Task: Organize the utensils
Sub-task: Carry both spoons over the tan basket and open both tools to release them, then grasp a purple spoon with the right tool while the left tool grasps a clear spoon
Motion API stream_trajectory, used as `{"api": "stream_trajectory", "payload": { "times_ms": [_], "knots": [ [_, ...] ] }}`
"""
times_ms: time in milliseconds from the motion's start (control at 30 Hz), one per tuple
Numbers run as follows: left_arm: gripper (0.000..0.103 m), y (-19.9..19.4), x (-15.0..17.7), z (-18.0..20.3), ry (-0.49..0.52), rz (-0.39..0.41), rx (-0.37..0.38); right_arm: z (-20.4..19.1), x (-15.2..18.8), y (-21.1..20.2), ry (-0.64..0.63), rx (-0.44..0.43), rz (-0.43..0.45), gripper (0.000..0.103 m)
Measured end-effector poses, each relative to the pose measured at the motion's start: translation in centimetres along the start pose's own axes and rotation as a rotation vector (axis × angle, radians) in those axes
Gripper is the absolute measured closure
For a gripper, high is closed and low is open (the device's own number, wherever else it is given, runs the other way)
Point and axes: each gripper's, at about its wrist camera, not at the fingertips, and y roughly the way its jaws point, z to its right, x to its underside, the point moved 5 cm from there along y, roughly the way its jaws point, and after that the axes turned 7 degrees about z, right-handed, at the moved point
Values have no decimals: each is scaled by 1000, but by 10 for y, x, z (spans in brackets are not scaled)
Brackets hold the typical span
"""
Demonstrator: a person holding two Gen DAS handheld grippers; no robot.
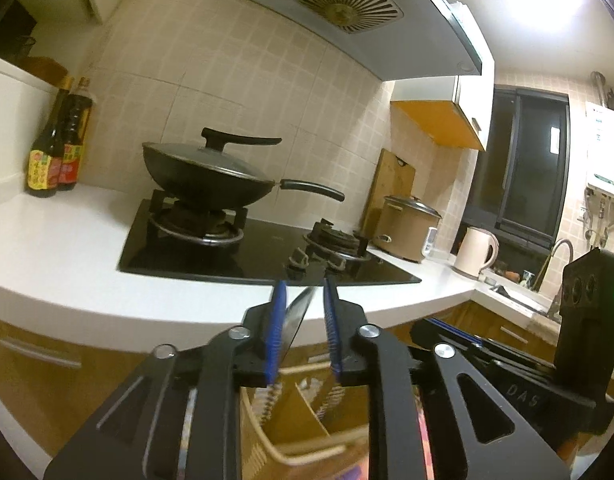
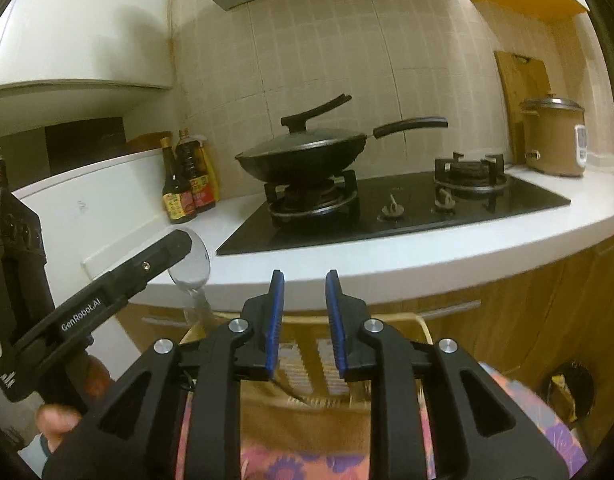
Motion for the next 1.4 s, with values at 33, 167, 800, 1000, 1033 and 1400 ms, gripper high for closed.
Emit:
{"api": "stream_trajectory", "payload": {
  "times_ms": [33, 167, 800, 1000, 1033, 1400],
  "knots": [
    [79, -6, 0, 1, -2, -7, 5, 1, 2, -6, 11, -4, -9, 76],
    [68, -24, 3, 5, -2, -46, 22, 6, 8, -34, 37, -5, -10, 50],
    [58, -120, 93, 5, -15, -365, -97, -7, 114, -99, 14, 4, -425, 50],
    [58, -124, 128, 6, 12, -504, -123, -24, 143, -95, -44, 17, -510, 50],
    [58, -124, 134, 7, 19, -527, -123, -26, 147, -93, -53, 20, -520, 51],
    [61, -123, 164, -7, -8, -656, -164, -28, 176, -76, -83, 23, -628, 74]
  ]
}}
